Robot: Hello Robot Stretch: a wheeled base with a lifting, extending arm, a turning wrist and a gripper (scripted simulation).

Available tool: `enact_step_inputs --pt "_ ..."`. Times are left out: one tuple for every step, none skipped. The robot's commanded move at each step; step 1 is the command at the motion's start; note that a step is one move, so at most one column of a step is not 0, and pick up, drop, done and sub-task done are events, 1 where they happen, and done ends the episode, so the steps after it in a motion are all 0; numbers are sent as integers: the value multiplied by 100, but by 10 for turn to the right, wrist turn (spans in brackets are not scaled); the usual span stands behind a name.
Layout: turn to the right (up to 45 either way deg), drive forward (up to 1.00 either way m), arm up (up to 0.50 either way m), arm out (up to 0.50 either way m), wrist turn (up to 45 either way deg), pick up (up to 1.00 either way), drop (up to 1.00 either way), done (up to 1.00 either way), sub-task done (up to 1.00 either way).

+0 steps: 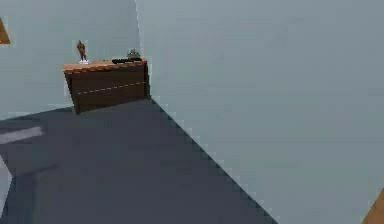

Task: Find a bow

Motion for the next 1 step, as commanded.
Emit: enact_step_inputs --pt "450 0 0 0 0 0 0 0 0"
